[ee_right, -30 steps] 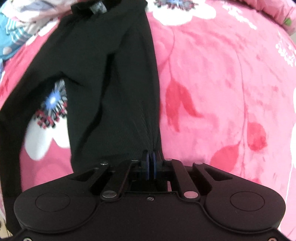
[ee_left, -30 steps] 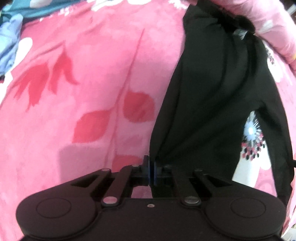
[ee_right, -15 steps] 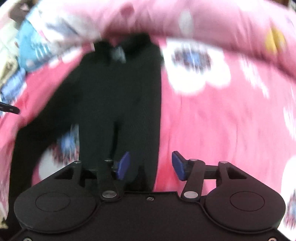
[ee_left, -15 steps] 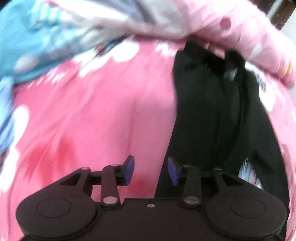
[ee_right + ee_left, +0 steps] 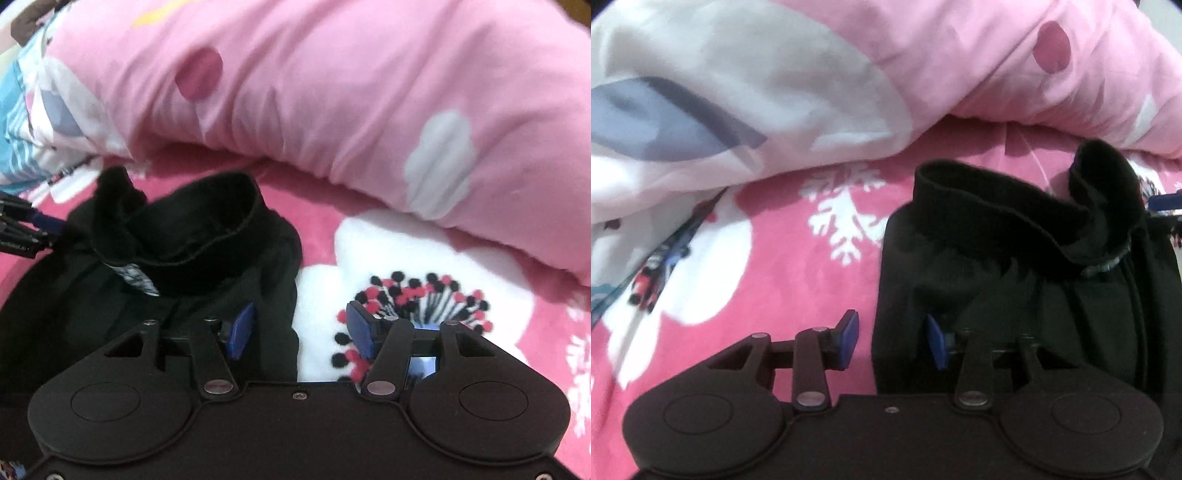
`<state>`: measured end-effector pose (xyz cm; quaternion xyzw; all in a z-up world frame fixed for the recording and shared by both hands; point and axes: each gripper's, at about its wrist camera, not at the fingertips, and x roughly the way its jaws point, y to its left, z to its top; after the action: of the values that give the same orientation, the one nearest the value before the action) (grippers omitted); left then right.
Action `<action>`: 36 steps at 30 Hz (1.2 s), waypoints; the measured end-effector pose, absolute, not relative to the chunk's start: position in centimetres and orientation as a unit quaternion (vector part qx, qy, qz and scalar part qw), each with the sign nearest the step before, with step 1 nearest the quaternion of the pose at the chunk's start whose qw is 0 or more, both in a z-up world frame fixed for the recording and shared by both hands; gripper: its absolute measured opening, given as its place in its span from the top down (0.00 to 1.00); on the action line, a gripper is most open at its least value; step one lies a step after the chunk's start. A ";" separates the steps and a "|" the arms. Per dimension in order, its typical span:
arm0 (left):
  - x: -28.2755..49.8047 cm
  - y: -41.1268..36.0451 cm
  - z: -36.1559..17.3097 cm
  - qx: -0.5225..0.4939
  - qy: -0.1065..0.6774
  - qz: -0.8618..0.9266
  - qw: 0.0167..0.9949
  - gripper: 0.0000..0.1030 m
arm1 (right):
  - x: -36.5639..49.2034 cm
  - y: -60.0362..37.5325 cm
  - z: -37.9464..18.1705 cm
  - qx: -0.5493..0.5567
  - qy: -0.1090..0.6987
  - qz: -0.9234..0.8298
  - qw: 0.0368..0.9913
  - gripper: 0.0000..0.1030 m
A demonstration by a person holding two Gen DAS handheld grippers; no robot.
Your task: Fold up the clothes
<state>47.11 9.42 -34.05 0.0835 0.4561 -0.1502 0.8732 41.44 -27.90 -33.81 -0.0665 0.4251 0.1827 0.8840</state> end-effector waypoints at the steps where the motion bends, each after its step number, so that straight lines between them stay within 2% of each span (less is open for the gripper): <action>1: 47.3 9.3 -34.1 0.083 0.454 -0.153 0.874 0.63 | 41.7 -27.7 -33.9 -0.070 0.416 0.190 0.886 0.47; 9: 50.2 8.4 -34.6 0.075 0.429 -0.181 0.882 0.60 | 45.9 -25.6 -35.4 -0.087 0.407 0.251 0.874 0.47; 11: 50.7 9.2 -34.7 0.037 0.434 -0.171 0.884 0.70 | 46.7 -26.1 -35.9 -0.048 0.418 0.247 0.873 0.47; 12: 50.9 9.9 -34.7 0.010 0.438 -0.160 0.884 0.80 | 47.0 -26.5 -36.2 -0.023 0.425 0.242 0.872 0.48; 13: 51.0 10.6 -34.6 -0.009 0.443 -0.152 0.883 0.89 | 47.2 -26.9 -36.4 -0.001 0.430 0.237 0.871 0.56; 14: 51.1 10.8 -34.5 -0.015 0.444 -0.150 0.883 0.92 | 47.3 -27.3 -36.4 0.016 0.431 0.233 0.872 0.61; 16: 51.2 11.9 -34.3 -0.035 0.450 -0.138 0.882 0.95 | 47.4 -29.4 -36.3 0.075 0.440 0.216 0.869 0.83; 17: 51.2 12.5 -34.1 -0.043 0.453 -0.131 0.881 0.96 | 47.2 -30.3 -36.2 0.094 0.442 0.207 0.867 0.87; 18: 51.1 13.1 -34.0 -0.050 0.455 -0.126 0.880 0.96 | 46.9 -31.2 -36.1 0.106 0.444 0.198 0.867 0.90; 23: 51.1 14.3 -34.4 -0.052 0.472 -0.111 0.873 0.93 | 45.2 -34.2 -36.4 0.131 0.457 0.152 0.866 0.91; 24: 51.1 14.3 -34.2 -0.052 0.471 -0.110 0.874 0.91 | 44.8 -35.2 -36.9 0.143 0.464 0.135 0.864 0.94; 26: 50.4 14.4 -33.3 -0.045 0.456 -0.113 0.882 0.85 | 44.2 -35.9 -36.8 0.155 0.458 0.129 0.866 0.92; 29: 49.3 14.2 -31.8 -0.022 0.420 -0.139 0.897 0.76 | 42.8 -35.0 -35.3 0.132 0.425 0.161 0.881 0.79; 31: 48.6 13.5 -30.9 0.016 0.391 -0.164 0.905 0.62 | 42.4 -33.7 -34.4 0.103 0.399 0.193 0.890 0.51; 32: 48.6 13.0 -30.8 0.030 0.385 -0.169 0.907 0.62 | 42.3 -32.8 -34.0 0.083 0.386 0.211 0.894 0.48; 36: 50.2 9.6 -32.5 0.109 0.393 -0.196 0.892 0.62 | 44.5 -27.8 -33.8 -0.043 0.364 0.273 0.890 0.48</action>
<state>50.24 9.57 -32.53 0.1087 0.3925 -0.1960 0.8920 44.47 -27.76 -33.80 -0.0426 0.3636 0.2727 0.8897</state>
